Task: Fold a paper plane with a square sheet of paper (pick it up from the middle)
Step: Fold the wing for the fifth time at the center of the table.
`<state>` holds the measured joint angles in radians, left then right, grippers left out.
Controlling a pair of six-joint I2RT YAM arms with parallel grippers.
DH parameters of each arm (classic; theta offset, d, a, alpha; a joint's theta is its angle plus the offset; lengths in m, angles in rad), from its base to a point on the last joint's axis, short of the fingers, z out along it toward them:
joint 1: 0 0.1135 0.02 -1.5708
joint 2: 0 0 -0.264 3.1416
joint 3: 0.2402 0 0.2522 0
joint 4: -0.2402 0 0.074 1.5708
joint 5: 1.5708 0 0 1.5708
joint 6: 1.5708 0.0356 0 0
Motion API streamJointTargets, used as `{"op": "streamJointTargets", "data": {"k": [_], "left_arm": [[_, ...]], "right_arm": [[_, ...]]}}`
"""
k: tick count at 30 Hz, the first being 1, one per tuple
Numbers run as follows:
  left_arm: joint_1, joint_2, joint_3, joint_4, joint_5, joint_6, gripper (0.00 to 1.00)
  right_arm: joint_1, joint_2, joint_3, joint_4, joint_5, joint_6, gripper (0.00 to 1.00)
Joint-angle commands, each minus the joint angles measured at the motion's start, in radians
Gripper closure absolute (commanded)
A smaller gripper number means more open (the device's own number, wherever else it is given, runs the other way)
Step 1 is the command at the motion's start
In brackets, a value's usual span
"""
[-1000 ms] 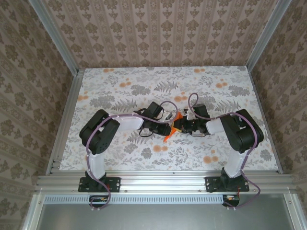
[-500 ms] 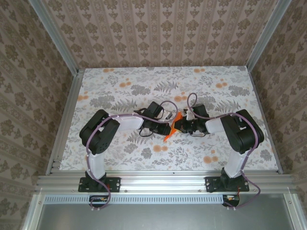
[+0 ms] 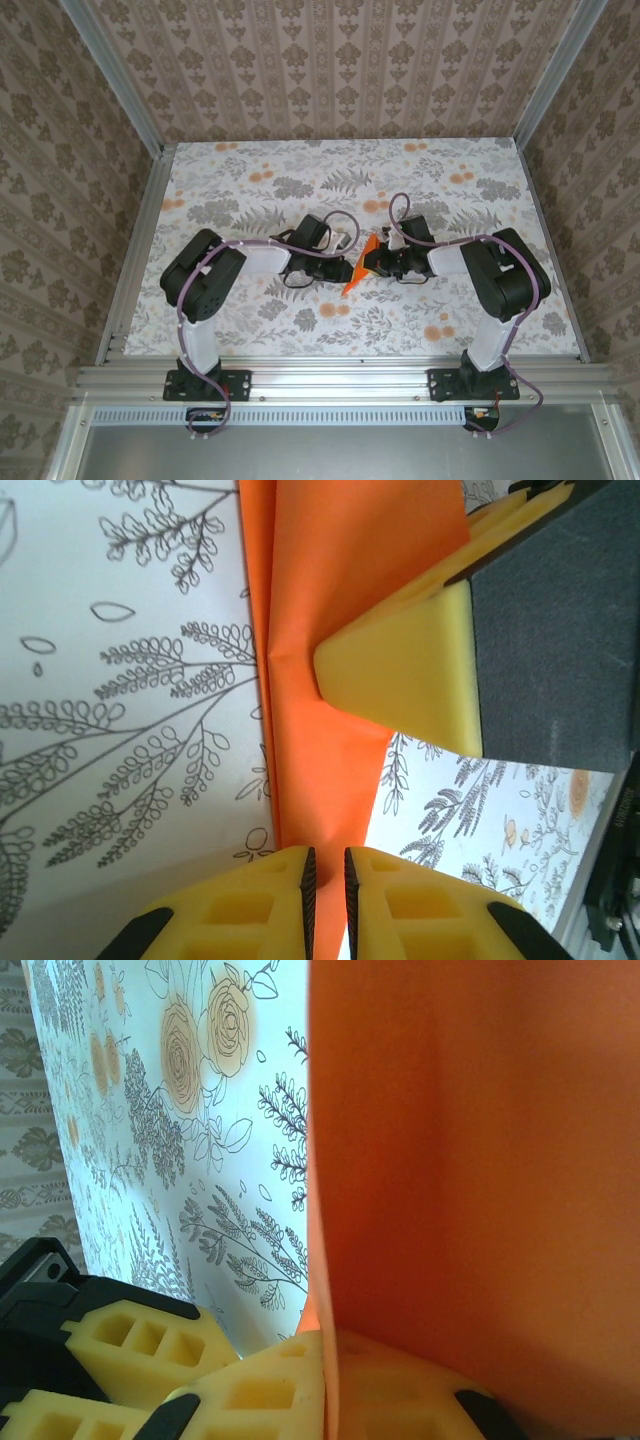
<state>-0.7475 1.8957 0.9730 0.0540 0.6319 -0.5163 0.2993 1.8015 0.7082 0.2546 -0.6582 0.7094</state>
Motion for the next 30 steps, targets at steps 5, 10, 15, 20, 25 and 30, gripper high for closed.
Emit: {"op": "streamJointTargets", "data": {"k": [5, 10, 15, 20, 25, 30], "left_arm": [[0.001, -0.050, -0.070, 0.082, 0.081, -0.061, 0.82], [0.002, -0.049, -0.087, 0.095, 0.060, -0.067, 0.82], [-0.002, -0.047, -0.083, 0.074, 0.051, -0.053, 0.82], [-0.019, -0.035, -0.045, -0.027, -0.020, 0.003, 0.83], [-0.033, -0.024, -0.014, -0.084, -0.053, 0.030, 0.83], [-0.033, -0.051, -0.020, -0.055, -0.019, 0.014, 0.82]], "right_arm": [[-0.022, 0.040, -0.021, -0.135, 0.192, -0.032, 0.90], [-0.022, 0.048, -0.021, -0.125, 0.188, -0.024, 0.90], [-0.022, 0.052, -0.021, -0.127, 0.187, -0.024, 0.89], [-0.021, 0.056, -0.019, -0.132, 0.187, -0.021, 0.89], [-0.022, 0.058, -0.018, -0.134, 0.190, -0.019, 0.89], [-0.022, 0.057, -0.016, -0.137, 0.189, -0.018, 0.89]]}}
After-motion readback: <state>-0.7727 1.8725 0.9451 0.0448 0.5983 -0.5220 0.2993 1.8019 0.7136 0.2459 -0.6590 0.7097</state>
